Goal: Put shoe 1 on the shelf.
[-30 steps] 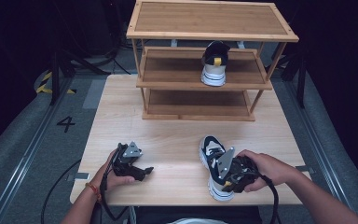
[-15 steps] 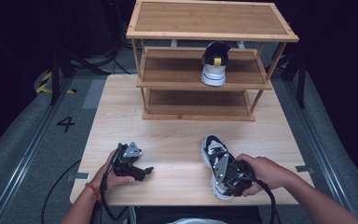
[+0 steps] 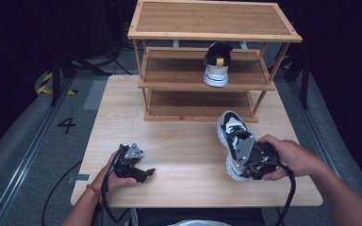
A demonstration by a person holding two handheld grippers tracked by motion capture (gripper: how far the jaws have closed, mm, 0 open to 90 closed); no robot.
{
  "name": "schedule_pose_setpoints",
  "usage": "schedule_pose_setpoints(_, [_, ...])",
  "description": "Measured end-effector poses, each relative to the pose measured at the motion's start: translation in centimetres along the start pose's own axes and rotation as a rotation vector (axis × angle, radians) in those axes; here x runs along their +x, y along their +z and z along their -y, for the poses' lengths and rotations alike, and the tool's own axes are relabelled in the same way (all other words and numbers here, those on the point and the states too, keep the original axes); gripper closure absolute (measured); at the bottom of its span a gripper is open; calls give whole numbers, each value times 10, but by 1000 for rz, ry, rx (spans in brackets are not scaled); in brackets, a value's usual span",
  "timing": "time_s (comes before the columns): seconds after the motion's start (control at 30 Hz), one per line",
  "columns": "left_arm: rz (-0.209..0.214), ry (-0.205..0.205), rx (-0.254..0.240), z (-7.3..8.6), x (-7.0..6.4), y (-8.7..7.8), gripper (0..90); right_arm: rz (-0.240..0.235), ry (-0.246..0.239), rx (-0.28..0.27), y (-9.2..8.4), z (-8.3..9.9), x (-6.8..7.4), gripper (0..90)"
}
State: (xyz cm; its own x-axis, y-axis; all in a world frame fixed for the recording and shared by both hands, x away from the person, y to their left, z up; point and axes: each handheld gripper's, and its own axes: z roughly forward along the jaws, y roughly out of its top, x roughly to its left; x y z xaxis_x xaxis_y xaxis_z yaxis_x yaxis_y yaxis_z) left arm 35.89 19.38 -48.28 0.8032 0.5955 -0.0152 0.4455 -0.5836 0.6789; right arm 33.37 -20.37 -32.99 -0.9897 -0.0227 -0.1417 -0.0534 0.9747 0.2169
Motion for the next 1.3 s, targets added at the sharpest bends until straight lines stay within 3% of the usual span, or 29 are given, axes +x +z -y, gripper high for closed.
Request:
schedule_pose_setpoints(0.03, [0,0,0,0,0,0,128,0,0,0,0,0,0,625])
schedule_pose_setpoints(0.07, [2,3,0,0,0,0,128,26,14,-9,-15,2,-8,624])
schedule_pose_setpoints(0.1, [2,3,0,0,0,0,127,26,14,-9,-15,2,-8,624])
schedule_pose_setpoints(0.13, [4,2,1,0,0,0,127,52,21,-11,-29,4,-15,625])
schedule_pose_setpoints(0.2, [4,2,1,0,0,0,127,63,22,-11,-34,5,-18,625])
schedule_pose_setpoints(0.27, [3,2,0,0,0,0,126,108,46,-21,-55,7,-33,626])
schedule_pose_setpoints(0.6, [2,2,-1,-1,0,1,124,180,85,-32,-91,2,-74,625])
schedule_pose_setpoints(0.97, [11,1,1,-1,0,1,124,198,122,-50,-95,-3,-113,627])
schedule_pose_setpoints(1.3, [1,6,1,0,-1,0,127,163,137,-24,-90,-11,-136,625])
